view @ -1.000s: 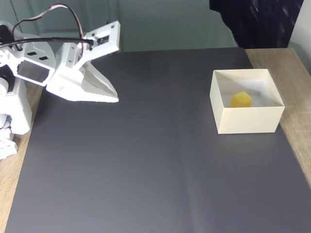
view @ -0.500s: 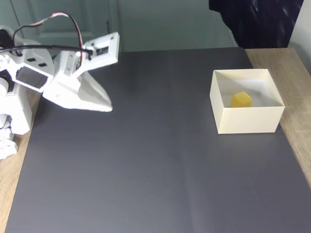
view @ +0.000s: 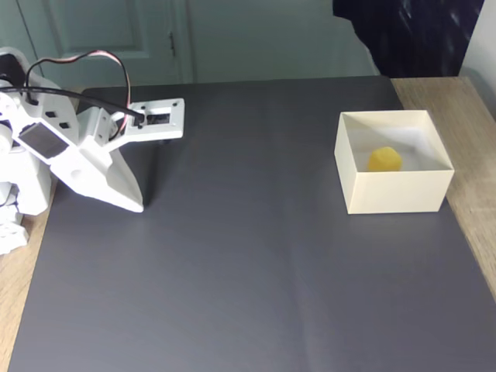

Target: Grasp a cube block and put it in the white box.

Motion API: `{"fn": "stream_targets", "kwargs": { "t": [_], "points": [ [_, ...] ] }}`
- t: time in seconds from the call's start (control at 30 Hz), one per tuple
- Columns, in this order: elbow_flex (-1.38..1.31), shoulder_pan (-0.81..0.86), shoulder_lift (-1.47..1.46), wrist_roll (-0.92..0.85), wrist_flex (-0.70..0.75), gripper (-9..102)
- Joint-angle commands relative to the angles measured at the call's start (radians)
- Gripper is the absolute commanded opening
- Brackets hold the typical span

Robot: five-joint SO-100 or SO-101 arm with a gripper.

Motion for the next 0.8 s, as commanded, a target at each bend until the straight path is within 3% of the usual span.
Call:
{"fn": "stream_targets", "kwargs": {
  "t": [0.0,0.77],
  "points": [
    [0.002,-0.014,0.006,-0.028,0.011,0],
    [0.005,-0.058,0.008,-0.138,0.084,0]
  ]
}}
